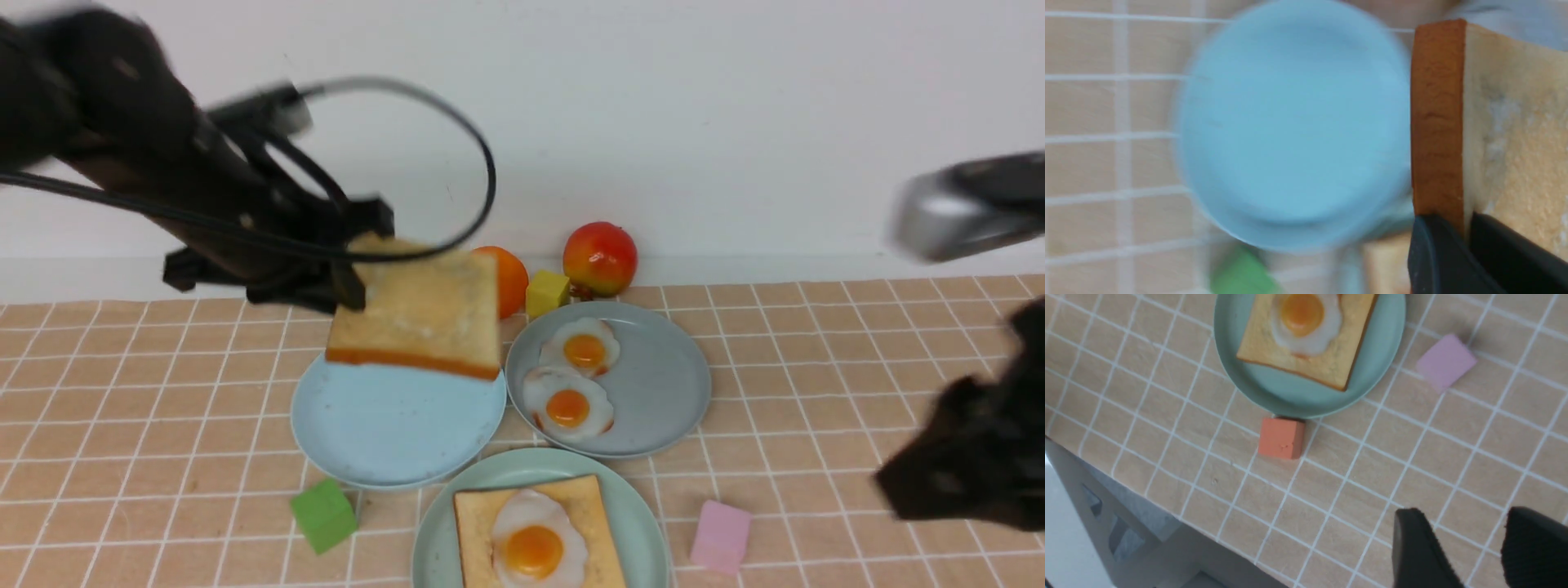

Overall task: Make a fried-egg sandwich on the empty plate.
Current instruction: Use the left arm to place a slice of bread on the fried egg in the middle

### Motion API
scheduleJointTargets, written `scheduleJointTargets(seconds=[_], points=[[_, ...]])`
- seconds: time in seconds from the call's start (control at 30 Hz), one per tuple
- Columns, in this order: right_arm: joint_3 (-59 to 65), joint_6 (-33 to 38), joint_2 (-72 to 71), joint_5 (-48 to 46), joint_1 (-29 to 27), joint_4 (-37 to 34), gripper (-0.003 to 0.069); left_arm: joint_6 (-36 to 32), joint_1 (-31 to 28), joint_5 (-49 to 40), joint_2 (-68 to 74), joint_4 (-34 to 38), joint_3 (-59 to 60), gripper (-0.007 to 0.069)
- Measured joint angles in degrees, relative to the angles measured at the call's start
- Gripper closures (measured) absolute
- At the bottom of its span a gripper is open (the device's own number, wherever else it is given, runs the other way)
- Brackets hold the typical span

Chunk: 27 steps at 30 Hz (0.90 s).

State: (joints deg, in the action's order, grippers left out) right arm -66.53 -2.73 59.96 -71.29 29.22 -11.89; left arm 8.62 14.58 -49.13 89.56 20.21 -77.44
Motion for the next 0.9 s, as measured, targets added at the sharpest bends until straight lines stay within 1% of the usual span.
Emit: scheduleJointTargets(seconds=[0.13,0.2,0.27,0.37,0.4,0.43,0.47,0.6,0.67,0.73,0.9], points=[[0.07,-0.93,-7.29,-0.44,0.0,0.94,0.04,-1.55,4.46,0.5,-6.11,5.55,4.58,0.0552],[0.78,-2.11,-10.42,-0.13,0.0,1.38,0.0417,-0.92,7.37,1.17,-7.97,6.92,7.75,0.0552],[2.97,-2.8,-14.89,1.38,0.0,2.09,0.0429,1.24,10.82,3.53,-8.95,7.53,12.07,0.0552],[7.45,-3.11,-20.52,3.78,0.0,3.17,0.0432,5.7,16.41,11.01,-8.68,7.58,19.45,0.0552],[7.8,-3.14,-20.86,3.93,0.0,3.28,0.0432,5.97,16.41,11.64,-8.62,7.57,19.96,0.0552],[9.62,-3.18,-22.53,4.21,0.0,3.72,0.0432,7.25,17.97,14.87,-8.26,7.64,22.33,0.0552],[12.74,-3.18,-25.1,4.35,0.0,4.27,0.0432,9.09,20.09,20.81,-7.4,7.98,26.15,0.0552],[19.83,-3.18,-30.43,4.98,0.0,4.34,0.0432,13.01,21.1,30.82,-4.68,8.61,30.95,0.0552],[23.11,-3.18,-33.43,5.66,0.0,3.78,0.0432,14.41,21.1,33.92,-2.58,8.67,31.9,0.0552],[25.76,-3.18,-36.82,6.28,0.0,2.4,0.0432,15.39,21.1,35.6,0.43,8.86,32.12,0.0552],[28.09,-3.2,-42.87,7.38,0.0,-0.23,0.0433,15.73,21.1,36.46,5.82,9.4,32.12,0.0552]])
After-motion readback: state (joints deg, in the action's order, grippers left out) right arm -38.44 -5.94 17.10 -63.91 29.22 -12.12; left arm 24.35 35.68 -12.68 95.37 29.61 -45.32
